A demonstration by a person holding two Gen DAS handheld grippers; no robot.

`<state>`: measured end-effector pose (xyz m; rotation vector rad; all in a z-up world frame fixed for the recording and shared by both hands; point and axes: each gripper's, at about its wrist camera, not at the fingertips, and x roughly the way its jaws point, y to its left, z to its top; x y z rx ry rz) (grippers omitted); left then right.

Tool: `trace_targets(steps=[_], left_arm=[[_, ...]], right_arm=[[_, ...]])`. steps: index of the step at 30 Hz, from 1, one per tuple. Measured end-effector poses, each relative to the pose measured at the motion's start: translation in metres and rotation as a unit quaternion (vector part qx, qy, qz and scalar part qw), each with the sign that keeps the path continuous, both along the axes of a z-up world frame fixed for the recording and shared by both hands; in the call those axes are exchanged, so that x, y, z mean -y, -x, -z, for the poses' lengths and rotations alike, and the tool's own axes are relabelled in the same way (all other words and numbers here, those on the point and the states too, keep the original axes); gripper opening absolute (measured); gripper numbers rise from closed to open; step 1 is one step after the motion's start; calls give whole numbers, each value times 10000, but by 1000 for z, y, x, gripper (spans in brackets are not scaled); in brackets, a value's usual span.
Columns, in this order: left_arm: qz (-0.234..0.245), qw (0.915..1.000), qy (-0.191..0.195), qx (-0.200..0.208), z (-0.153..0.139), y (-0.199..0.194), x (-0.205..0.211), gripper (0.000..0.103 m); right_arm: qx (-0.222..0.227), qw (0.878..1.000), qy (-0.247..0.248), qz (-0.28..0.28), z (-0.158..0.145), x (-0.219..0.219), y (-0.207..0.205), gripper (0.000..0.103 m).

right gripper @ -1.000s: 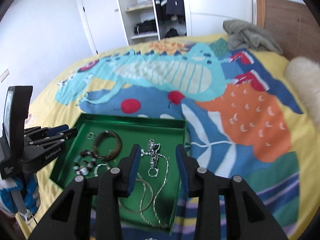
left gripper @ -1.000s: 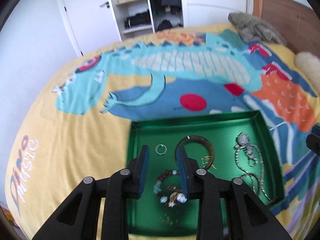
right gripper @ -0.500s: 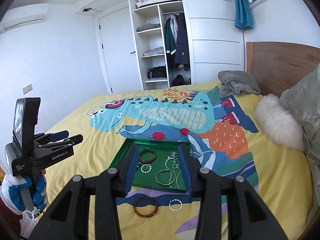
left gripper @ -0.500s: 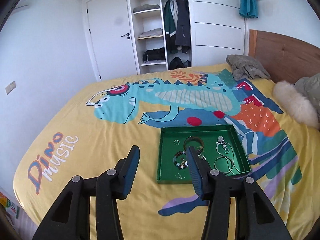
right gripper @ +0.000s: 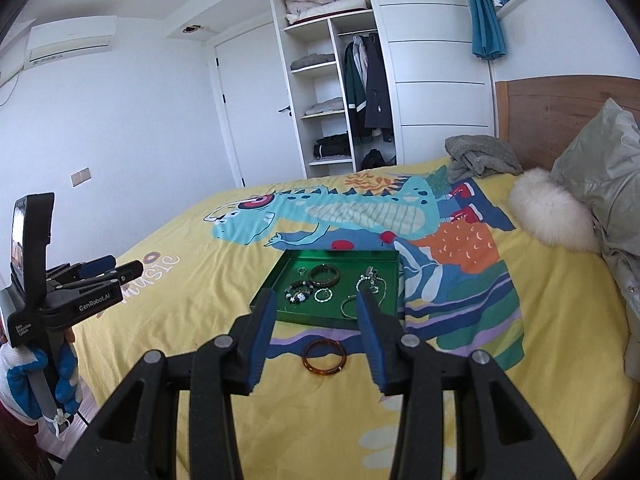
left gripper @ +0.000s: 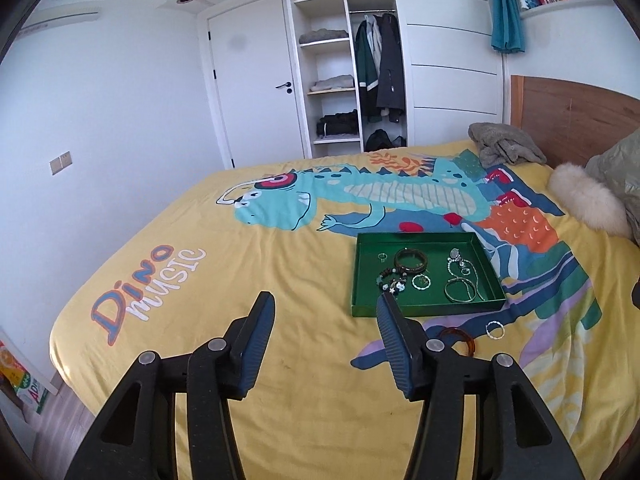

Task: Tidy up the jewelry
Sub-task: 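Withdraw both tools from the tray toward the amber bangle and twisted hoop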

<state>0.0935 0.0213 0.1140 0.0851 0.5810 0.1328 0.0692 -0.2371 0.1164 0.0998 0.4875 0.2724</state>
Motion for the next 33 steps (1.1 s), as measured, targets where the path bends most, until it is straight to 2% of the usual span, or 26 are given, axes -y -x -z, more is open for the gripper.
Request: trace_targets(steps=[10, 16, 23, 33], left_arm=[[5, 9997, 189, -147, 36, 24, 23, 53], [49, 9993, 288, -242, 43, 27, 41, 53], [65, 9991, 306, -295, 51, 26, 52, 61], [7, 9981, 291, -546, 76, 13, 59, 64]], right_arm=[[-276, 9996, -7, 87, 42, 33, 29, 47], [-257, 9995, 166, 108, 44, 45, 37, 49], [-220, 9992, 327, 52, 45, 57, 42, 49], [-450, 9984, 337, -71, 68, 67, 26, 49]])
